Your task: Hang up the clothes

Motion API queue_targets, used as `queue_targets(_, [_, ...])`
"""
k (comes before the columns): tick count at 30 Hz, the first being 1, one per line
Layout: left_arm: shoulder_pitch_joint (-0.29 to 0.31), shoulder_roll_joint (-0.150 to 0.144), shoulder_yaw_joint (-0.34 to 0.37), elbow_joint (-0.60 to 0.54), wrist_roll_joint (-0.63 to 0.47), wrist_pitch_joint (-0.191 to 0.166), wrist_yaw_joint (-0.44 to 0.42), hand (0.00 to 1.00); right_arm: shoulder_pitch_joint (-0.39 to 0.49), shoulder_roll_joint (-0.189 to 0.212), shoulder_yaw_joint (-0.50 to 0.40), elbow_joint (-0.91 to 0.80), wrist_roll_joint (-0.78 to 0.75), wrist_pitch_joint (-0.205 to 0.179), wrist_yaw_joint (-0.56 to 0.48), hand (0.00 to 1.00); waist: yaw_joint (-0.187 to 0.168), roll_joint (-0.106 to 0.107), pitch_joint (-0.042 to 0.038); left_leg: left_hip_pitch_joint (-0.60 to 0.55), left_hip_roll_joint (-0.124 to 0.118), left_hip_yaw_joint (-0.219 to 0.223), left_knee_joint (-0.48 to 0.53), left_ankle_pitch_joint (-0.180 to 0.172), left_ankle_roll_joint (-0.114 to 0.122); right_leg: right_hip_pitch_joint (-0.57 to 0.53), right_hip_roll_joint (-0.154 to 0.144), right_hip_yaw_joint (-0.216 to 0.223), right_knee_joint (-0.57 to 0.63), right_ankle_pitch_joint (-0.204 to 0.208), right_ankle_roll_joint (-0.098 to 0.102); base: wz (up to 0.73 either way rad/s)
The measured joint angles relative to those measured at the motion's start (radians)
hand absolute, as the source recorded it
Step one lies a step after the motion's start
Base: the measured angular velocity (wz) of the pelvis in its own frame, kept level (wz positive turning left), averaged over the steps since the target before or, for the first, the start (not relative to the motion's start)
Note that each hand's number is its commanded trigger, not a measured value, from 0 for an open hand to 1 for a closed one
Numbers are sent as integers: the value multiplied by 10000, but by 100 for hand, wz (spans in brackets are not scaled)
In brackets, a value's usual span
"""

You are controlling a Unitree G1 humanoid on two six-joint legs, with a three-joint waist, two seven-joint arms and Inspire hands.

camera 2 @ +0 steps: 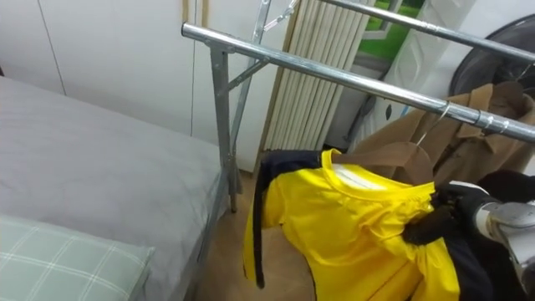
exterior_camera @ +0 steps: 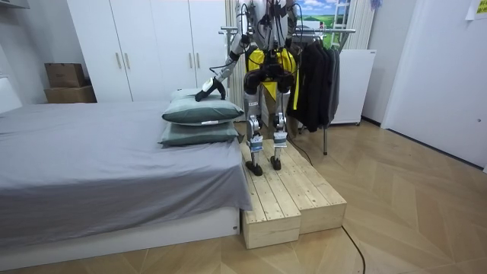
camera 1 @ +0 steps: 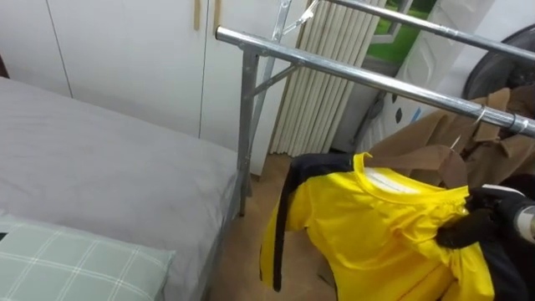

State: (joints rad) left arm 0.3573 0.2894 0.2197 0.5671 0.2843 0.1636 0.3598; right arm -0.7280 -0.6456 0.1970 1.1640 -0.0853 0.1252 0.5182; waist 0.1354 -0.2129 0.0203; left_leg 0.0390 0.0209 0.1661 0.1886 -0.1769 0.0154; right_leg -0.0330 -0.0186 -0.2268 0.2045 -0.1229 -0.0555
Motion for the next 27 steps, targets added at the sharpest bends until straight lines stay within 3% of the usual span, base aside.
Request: queue_targets(27, [5,6,-3,-682,-1,332,4,0,2,4,3,-11,-32,92,297,100,116,-196,30,-93,13,-11,-13,-1,-2,-86,20,-15,-22,5,-7,0])
